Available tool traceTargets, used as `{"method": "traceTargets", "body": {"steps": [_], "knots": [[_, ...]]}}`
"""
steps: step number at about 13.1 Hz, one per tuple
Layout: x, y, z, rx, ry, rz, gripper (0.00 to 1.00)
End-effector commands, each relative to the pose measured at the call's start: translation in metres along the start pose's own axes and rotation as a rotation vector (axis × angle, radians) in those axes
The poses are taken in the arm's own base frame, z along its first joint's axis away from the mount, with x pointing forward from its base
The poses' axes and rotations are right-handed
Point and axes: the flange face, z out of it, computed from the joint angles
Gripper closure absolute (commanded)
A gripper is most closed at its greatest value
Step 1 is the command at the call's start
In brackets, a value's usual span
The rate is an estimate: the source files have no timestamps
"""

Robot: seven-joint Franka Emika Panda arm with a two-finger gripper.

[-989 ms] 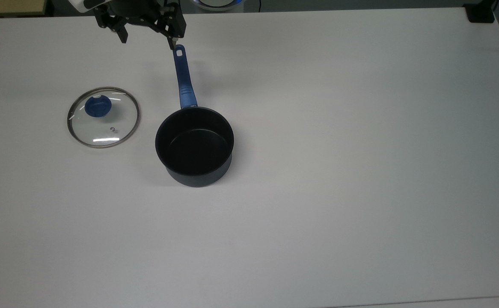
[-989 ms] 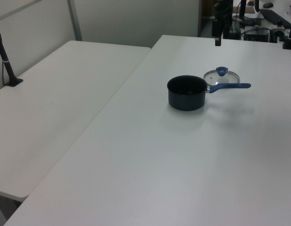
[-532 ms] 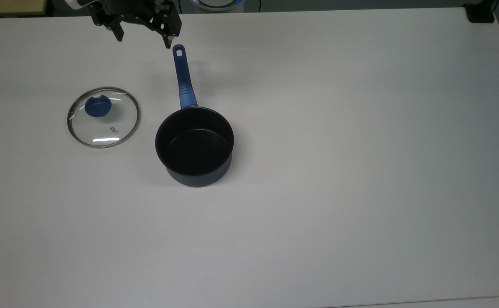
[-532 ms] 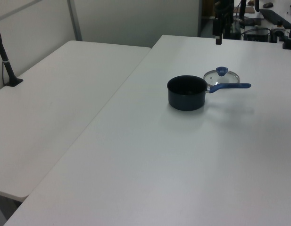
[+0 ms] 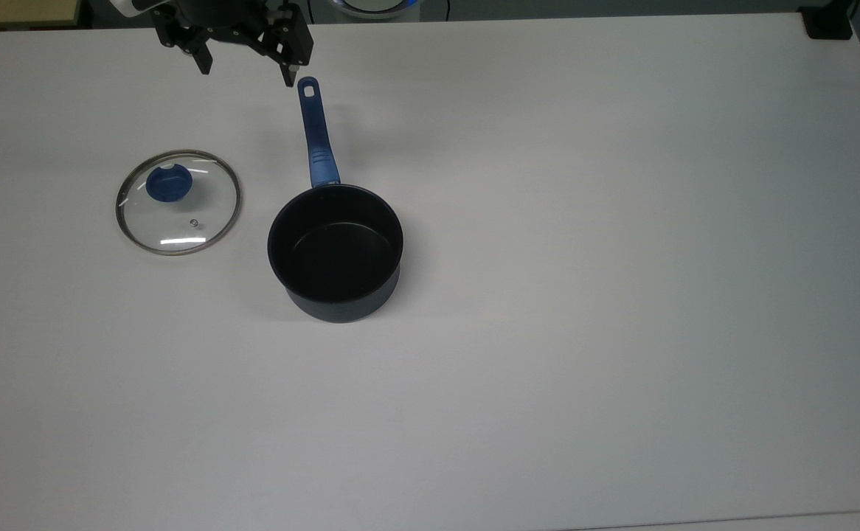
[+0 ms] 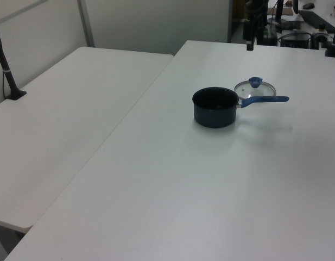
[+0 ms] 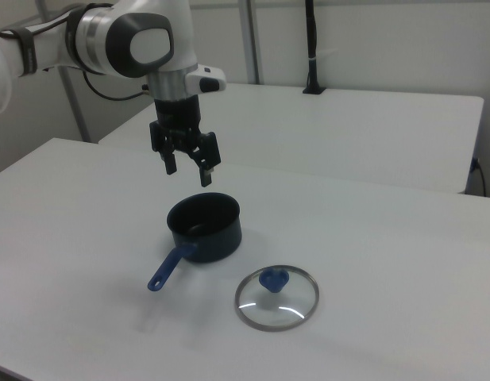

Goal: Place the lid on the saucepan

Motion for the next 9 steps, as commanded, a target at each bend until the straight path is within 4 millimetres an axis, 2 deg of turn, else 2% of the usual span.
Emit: {"method": "traceTargets", "body": {"steps": [1,2,4,5,6,9], "knots": [[0.017,-0.009,0.016,0.005,-0.010,0.014,0.00],[0.026,-0.011,0.025,0.002,-0.019,0.044,0.00],[0.033,-0.012,0.026,0.003,0.025,0.060,0.00],[0.033,-0.005,0.027,0.003,0.024,0.059,0.00],[0.032,0.008,0.033,-0.001,0.012,0.060,0.00],[0.027,0.086,0.069,-0.013,0.009,0.043,0.00]]}}
